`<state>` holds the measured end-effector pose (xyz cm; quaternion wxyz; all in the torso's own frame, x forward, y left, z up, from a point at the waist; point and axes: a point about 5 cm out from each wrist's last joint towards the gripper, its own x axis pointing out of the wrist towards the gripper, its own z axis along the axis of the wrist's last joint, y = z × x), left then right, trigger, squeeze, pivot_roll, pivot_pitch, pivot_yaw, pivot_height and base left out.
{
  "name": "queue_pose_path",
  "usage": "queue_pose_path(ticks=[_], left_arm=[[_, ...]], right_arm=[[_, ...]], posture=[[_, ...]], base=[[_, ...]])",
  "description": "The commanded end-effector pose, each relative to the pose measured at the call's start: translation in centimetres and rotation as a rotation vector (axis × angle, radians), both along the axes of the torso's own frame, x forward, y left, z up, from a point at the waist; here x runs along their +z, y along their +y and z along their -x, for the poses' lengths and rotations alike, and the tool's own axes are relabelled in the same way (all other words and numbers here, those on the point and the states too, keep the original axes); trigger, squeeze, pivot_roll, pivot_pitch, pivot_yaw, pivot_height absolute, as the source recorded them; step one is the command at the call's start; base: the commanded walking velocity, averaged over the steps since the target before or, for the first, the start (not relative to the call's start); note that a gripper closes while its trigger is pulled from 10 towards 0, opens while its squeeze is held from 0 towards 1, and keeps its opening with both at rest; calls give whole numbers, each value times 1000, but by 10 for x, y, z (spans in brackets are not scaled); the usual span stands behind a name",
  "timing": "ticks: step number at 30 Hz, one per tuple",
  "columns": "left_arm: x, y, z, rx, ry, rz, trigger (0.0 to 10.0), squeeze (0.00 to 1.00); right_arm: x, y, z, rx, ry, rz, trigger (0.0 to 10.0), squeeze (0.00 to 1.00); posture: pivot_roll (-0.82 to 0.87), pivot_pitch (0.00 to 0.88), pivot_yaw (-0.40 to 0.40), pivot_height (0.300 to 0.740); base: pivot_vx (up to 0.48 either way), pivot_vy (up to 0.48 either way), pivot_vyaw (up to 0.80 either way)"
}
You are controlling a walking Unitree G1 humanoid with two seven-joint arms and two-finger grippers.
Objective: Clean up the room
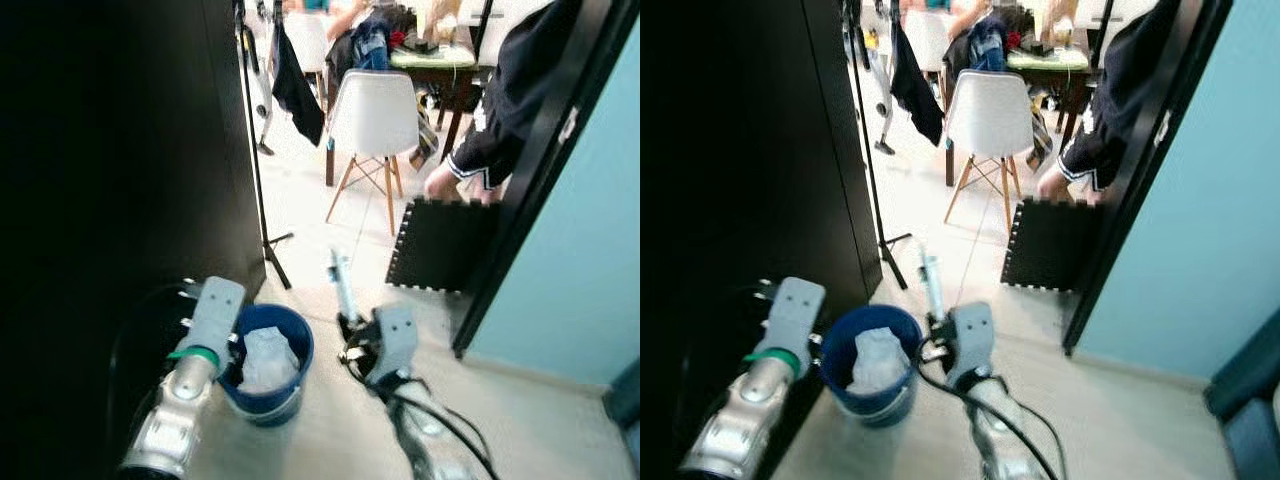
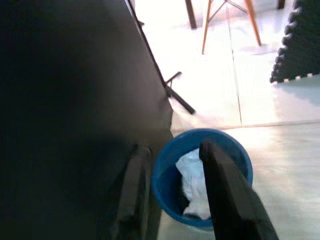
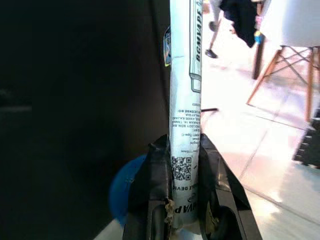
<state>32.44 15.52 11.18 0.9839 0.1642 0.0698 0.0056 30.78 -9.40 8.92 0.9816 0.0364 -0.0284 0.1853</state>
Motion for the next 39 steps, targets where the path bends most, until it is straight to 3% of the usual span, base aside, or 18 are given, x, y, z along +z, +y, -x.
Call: queue_pose_path(ticks=[1,16,23,28,30,31,32,34,37,39], left_arm=[[-8,9,4,25,29,-23,10000,0],[-9,9,4,22,30,-25,10000,0],[-11,6,7,-54,55,-19,10000,0],[-14,2,15,-178,70,-24,10000,0],[-14,2,15,-178,70,-24,10000,0],[-15,-3,21,-271,84,-32,10000,0],[-15,-3,21,-271,84,-32,10000,0],[-15,-12,35,-453,116,-80,10000,0],[-16,-13,40,-500,128,-92,10000,0],[-14,-8,55,-590,180,-132,10000,0]], right_arm=[[-1,9,2,21,8,-16,10000,0],[-2,9,2,18,9,-12,10000,0],[-4,12,2,40,3,22,10000,0],[-4,17,-3,61,-6,83,10000,0],[-4,17,-3,61,-6,83,10000,0],[-7,19,-5,73,11,116,10000,0],[-7,19,-5,73,11,116,10000,0],[-17,25,-8,123,70,187,10000,0],[-21,27,-8,142,93,213,10000,0],[-36,31,-4,230,187,239,10000,0]], posture=[[-63,10,82,740],[-64,5,84,740],[-57,5,84,740],[-49,8,87,740],[-49,8,87,740],[-44,13,87,740],[-44,13,87,740],[-29,39,90,740],[-29,39,90,740],[10,86,88,740]], base=[[465,0,0],[465,0,0],[397,0,0],[0,0,0],[0,0,0],[0,0,0],[0,0,0],[0,0,0],[0,0,0],[0,0,0]])
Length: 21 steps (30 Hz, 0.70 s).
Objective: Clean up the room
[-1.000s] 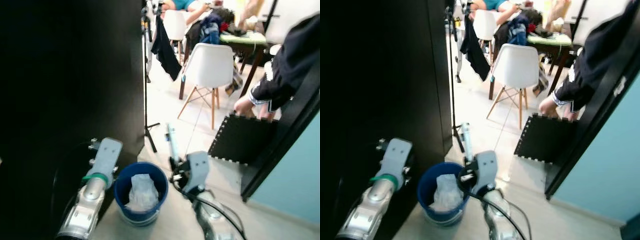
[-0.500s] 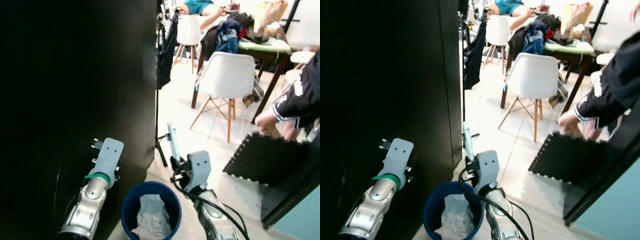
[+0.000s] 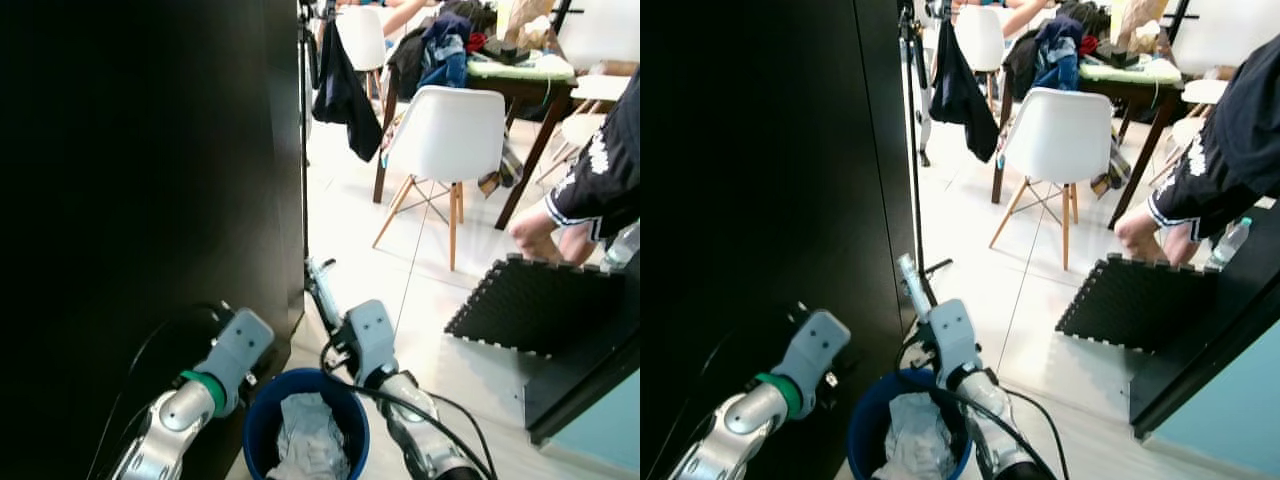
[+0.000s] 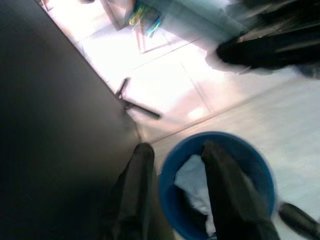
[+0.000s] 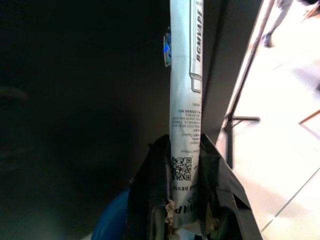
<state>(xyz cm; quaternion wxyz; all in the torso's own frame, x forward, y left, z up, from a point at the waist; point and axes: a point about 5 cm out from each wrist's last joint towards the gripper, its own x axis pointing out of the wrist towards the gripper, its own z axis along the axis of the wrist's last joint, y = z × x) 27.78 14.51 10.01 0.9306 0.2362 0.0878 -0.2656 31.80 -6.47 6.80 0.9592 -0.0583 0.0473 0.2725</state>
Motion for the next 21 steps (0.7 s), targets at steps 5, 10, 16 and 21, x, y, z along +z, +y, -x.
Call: queue_pose_path(ticks=[5,10,16,21], left_arm=[[6,14,29,-97,86,-36,10000,0],[28,40,71,-76,130,-19,10000,0],[33,49,88,-54,155,-35,10000,0],[36,54,114,4,207,-47,10000,0]], right_arm=[[-26,6,9,95,156,53,10000,0],[-24,15,5,113,159,65,10000,0],[-26,21,7,132,171,83,10000,0],[-37,25,13,138,199,144,10000,0]], posture=[[56,131,83,740],[145,213,88,740],[208,269,90,740],[264,315,91,740]], base=[[0,0,0],[0,0,0],[0,0,0],[0,0,0]])
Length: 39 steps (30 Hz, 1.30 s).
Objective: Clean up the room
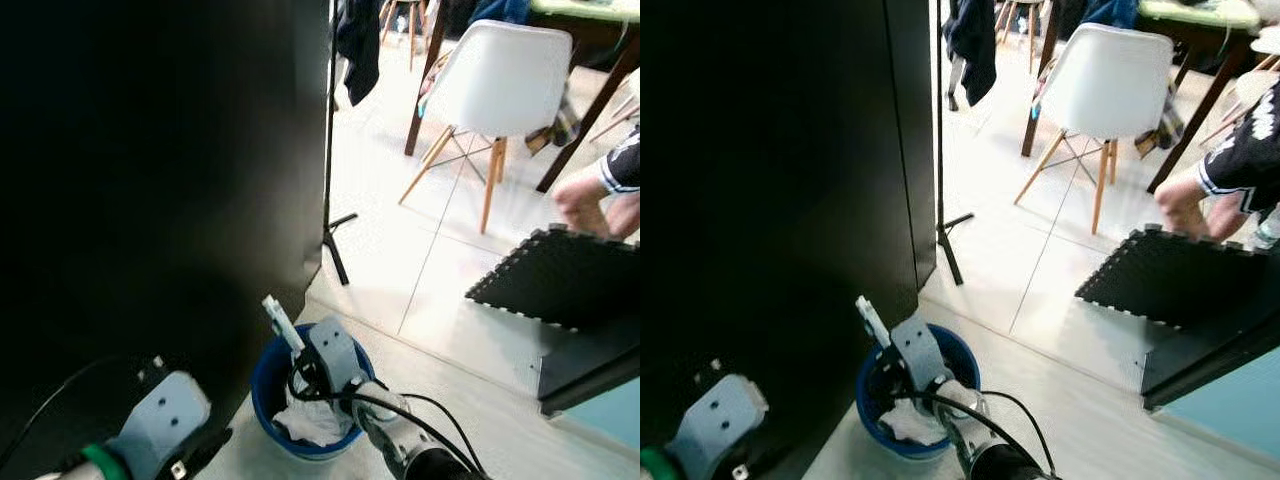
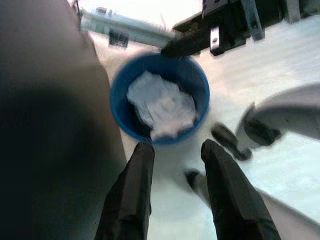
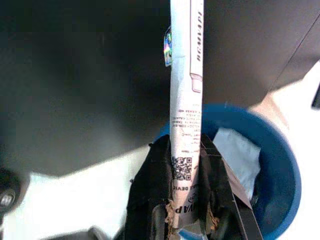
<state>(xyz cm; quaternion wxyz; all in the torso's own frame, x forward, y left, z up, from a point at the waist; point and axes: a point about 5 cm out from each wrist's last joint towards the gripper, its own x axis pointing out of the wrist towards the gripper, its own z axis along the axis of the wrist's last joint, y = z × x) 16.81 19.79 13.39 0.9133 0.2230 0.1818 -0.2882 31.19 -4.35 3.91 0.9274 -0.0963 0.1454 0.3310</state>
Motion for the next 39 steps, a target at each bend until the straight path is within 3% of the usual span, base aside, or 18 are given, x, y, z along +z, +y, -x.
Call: queue_pose_path(ticks=[1,2,8,9,11,12,15,16,17,18,19,23,28,31,36,39], left_arm=[[3,0,8,12,20,-14,10000,0],[5,-1,11,17,30,-9,10000,0],[6,-6,14,15,47,10,10000,0],[5,-8,10,13,43,16,10000,0],[5,-8,10,13,43,16,10000,0],[4,-10,5,8,36,25,10000,0],[-1,-16,-13,14,-5,46,10000,0],[-4,-18,-26,60,-40,64,10000,0],[-4,-18,-26,60,-40,64,10000,0],[-9,-22,-49,164,-114,70,10000,0],[-11,-23,-60,227,-156,73,10000,0],[-24,-29,-84,371,-205,127,10000,0],[-50,-34,-96,394,-166,98,10000,0],[-64,-38,-107,442,-123,179,10000,0],[-66,-42,-115,466,-143,223,10000,0],[-65,-42,-122,505,-178,217,10000,0]], right_arm=[[-8,2,6,4,19,24,10000,0],[-7,1,5,-12,6,39,10000,1000],[5,-8,-7,-113,-92,37,10000,1000],[10,-11,-11,-138,-126,32,10000,525],[10,-11,-11,-138,-126,32,10000,525],[13,-14,-14,-152,-142,30,10000,0],[12,-23,-15,-169,-146,34,10000,0],[12,-27,-14,-187,-140,8,10000,0],[12,-27,-14,-187,-140,8,10000,0],[11,-33,-13,-220,-138,-46,10000,0],[11,-37,-12,-240,-144,-74,10000,0],[7,-46,-2,-290,-168,-141,10000,0],[6,-58,17,-330,-229,-163,10000,0],[-3,-77,31,-383,-217,-143,10000,0],[-9,-85,31,-404,-202,-123,10000,0],[-1,-86,22,-432,-227,-151,10000,0]], posture=[[272,323,94,740],[273,324,94,740],[253,316,91,740],[234,300,84,740],[234,300,84,740],[220,288,78,740],[171,232,58,740],[143,203,53,740],[143,203,53,740],[103,167,47,740],[103,167,47,740],[19,112,46,740],[-90,60,43,740],[-138,35,47,740],[-148,20,57,740],[-139,1,63,740]], base=[[0,0,0],[0,0,0],[0,0,0],[0,0,0],[0,0,0],[0,0,0],[0,0,0],[0,0,0],[0,0,0],[0,0,0],[0,0,0],[0,0,0],[0,0,0],[0,0,0],[0,0,0],[0,0,0]])
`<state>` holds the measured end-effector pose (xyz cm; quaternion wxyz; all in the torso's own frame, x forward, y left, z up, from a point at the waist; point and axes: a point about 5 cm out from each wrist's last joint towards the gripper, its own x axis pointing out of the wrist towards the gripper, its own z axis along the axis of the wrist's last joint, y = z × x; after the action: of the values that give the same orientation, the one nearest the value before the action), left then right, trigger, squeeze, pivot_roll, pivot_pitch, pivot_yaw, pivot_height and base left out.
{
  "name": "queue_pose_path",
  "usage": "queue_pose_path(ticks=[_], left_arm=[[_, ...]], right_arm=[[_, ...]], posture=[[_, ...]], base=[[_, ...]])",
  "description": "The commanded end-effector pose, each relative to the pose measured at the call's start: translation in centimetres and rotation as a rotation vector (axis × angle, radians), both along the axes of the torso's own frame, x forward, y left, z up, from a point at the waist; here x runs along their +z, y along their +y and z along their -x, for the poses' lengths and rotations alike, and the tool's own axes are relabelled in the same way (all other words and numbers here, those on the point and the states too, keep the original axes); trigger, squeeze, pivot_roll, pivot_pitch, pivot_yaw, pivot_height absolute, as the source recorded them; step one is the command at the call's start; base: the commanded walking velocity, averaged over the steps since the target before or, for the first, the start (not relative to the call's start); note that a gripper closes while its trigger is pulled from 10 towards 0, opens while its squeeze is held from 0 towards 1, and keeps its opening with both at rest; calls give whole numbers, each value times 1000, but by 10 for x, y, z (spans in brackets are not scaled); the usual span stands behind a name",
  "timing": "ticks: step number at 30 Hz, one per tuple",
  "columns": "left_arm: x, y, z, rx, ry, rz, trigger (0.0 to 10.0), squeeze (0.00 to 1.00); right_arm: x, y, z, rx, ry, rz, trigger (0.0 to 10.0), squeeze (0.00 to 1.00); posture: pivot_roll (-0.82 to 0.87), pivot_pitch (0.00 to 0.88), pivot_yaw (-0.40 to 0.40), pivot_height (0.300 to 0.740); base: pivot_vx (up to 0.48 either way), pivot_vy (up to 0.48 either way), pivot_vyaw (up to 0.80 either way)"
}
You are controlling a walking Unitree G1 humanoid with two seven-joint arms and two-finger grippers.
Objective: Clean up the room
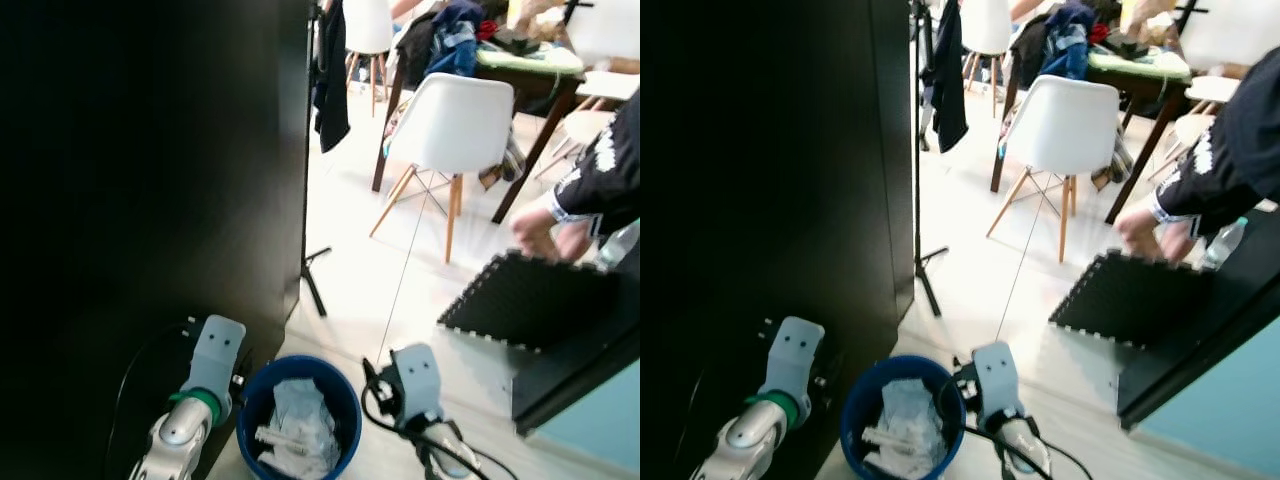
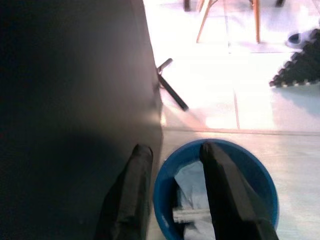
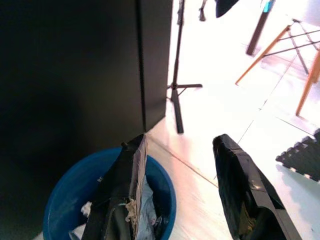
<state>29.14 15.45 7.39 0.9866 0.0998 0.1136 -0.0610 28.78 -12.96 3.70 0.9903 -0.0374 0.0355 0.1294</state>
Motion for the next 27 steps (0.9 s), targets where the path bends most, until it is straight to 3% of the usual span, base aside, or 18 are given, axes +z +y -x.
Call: queue_pose_path(ticks=[1,7,27], left_arm=[[-5,2,1,27,8,4,10000,0],[-2,4,-6,80,-26,-13,10000,0],[-3,0,-9,77,-84,-18,10000,0]], right_arm=[[1,0,-3,-15,-4,-15,10000,0],[15,10,-12,11,-32,-35,10000,0],[16,17,-12,36,-22,-48,10000,0]], posture=[[-139,1,63,740],[-111,0,56,740],[-98,0,54,740]], base=[[0,0,0],[-42,0,0],[-359,0,0]])
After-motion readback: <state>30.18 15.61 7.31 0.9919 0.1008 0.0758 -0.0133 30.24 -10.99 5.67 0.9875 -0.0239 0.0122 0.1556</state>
